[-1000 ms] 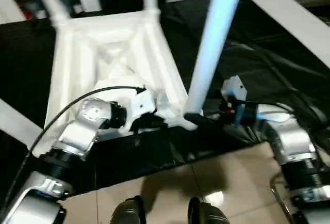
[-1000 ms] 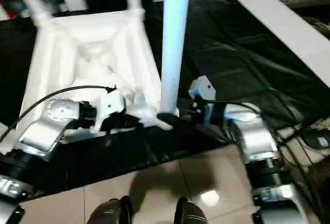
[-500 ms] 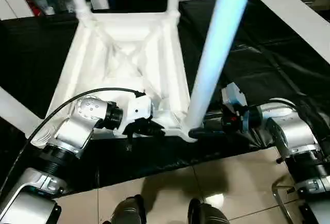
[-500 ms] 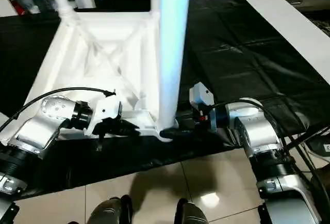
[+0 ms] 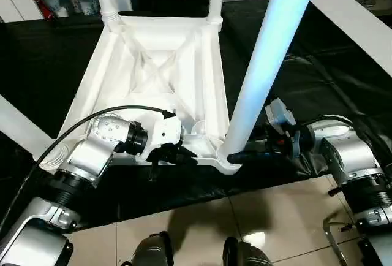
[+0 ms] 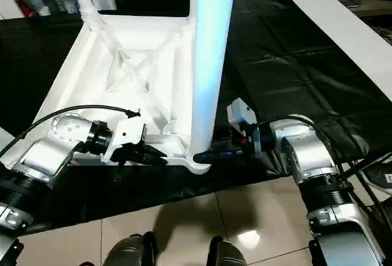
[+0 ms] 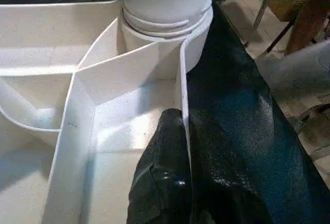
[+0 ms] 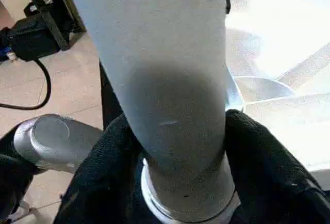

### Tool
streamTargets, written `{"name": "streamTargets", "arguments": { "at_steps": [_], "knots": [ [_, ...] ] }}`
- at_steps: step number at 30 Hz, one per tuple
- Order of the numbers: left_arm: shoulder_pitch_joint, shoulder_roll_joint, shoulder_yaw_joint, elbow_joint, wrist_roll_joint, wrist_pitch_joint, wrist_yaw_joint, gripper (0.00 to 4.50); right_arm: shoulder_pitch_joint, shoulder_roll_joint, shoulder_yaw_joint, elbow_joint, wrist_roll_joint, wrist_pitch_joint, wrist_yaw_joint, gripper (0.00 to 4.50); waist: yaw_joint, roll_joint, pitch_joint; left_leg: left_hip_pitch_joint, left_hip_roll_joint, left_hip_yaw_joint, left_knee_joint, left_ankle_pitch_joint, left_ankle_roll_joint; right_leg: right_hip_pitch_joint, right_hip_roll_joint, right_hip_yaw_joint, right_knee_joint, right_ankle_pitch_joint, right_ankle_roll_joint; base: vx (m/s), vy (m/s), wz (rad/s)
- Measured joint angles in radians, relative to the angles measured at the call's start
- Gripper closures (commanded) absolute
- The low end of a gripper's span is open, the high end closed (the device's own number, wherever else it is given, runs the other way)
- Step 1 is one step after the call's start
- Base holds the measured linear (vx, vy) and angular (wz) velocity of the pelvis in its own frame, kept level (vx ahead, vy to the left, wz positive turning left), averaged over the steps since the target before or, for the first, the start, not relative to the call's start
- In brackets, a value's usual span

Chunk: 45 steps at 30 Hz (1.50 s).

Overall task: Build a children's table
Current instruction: Rotate leg to tighten

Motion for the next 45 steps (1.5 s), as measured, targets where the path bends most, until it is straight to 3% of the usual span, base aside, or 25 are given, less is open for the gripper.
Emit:
{"name": "streamTargets", "arguments": {
  "at_steps": [3, 12, 16, 20, 26, 31, 33, 36, 45],
  "knots": [
    [-0.003, 0.000, 0.000, 0.006, 0.000, -0.005, -0.006, 4.50, -0.001, 0.000, 0.002, 0.001, 0.000, 0.000, 0.002, 2.46, 0.000, 0.000, 0.000, 0.000, 0.000, 0.000, 0.000, 0.000, 0.000, 0.000, 0.000, 0.000, 0.000, 0.000, 0.000, 0.000, 0.000, 0.00],
    [-0.005, -0.019, 0.002, 0.000, 0.000, 0.043, 0.031, 4.50, 0.047, 0.013, -0.009, -0.074, -0.002, 0.042, -0.080, 2.51, 0.001, 0.000, 0.000, 0.001, 0.000, 0.000, 0.000, 0.000, 0.000, 0.001, 0.000, 0.000, 0.000, 0.000, 0.000, 0.000, 0.000, 0.00],
    [-0.003, -0.032, 0.032, -0.012, 0.010, 0.130, 0.123, 4.50, 0.080, 0.080, -0.050, -0.105, -0.027, 0.066, -0.263, 2.53, -0.018, -0.003, -0.002, 0.003, 0.001, 0.000, 0.001, 0.000, 0.000, 0.001, 0.000, 0.000, 0.000, -0.004, 0.007, 0.000, 0.000, 0.00],
    [-0.010, -0.119, 0.077, -0.014, 0.063, 0.225, 0.316, 4.50, 0.092, 0.227, -0.135, -0.102, -0.072, 0.095, -0.588, 2.55, -0.063, -0.006, -0.001, 0.004, 0.001, 0.000, 0.002, 0.001, -0.002, -0.001, 0.000, -0.001, -0.003, -0.005, 0.008, -0.014, 0.003, -0.03],
    [-0.011, -0.247, 0.101, -0.067, 0.104, 0.404, 0.542, 4.50, 0.102, 0.397, -0.187, -0.143, -0.147, 0.133, -0.967, 2.55, -0.080, -0.008, -0.001, 0.005, 0.000, -0.005, 0.002, 0.001, -0.002, -0.001, 0.000, -0.003, -0.006, -0.007, 0.011, 0.000, 0.000, 0.00],
    [-0.022, -0.336, 0.108, -0.074, 0.149, 0.462, 0.667, 4.50, 0.086, 0.501, -0.217, -0.143, -0.204, 0.136, -1.186, 2.55, -0.085, -0.007, -0.001, 0.004, -0.003, -0.006, -0.006, 0.001, -0.002, 0.001, 0.000, -0.003, -0.021, -0.007, 0.011, 0.000, 0.000, 0.00],
    [-0.025, -0.349, 0.103, -0.074, 0.156, 0.468, 0.685, 4.50, 0.083, 0.507, -0.217, -0.140, -0.222, 0.126, -1.211, 2.55, -0.085, -0.007, -0.001, 0.004, -0.005, -0.006, -0.006, 0.001, -0.002, 0.001, 0.000, -0.001, -0.022, -0.007, 0.011, 0.000, 0.000, 0.00],
    [-0.025, -0.348, 0.096, -0.083, 0.155, 0.470, 0.686, 4.50, 0.089, 0.503, -0.217, -0.137, -0.218, 0.102, -1.208, 1.85, -0.084, -0.007, -0.001, 0.003, -0.006, -0.005, -0.006, 0.001, -0.002, 0.001, 0.000, 0.001, -0.022, -0.007, 0.011, 0.000, 0.000, 0.00],
    [-0.021, -0.283, 0.079, -0.099, 0.139, 0.417, 0.600, 4.50, 0.104, 0.356, -0.192, -0.122, -0.171, 0.030, -0.941, 1.04, -0.070, -0.005, -0.001, 0.004, -0.004, -0.006, -0.012, 0.001, -0.002, -0.002, 0.001, -0.002, -0.018, 0.009, 0.010, 0.000, 0.000, 0.00]
  ]
}}
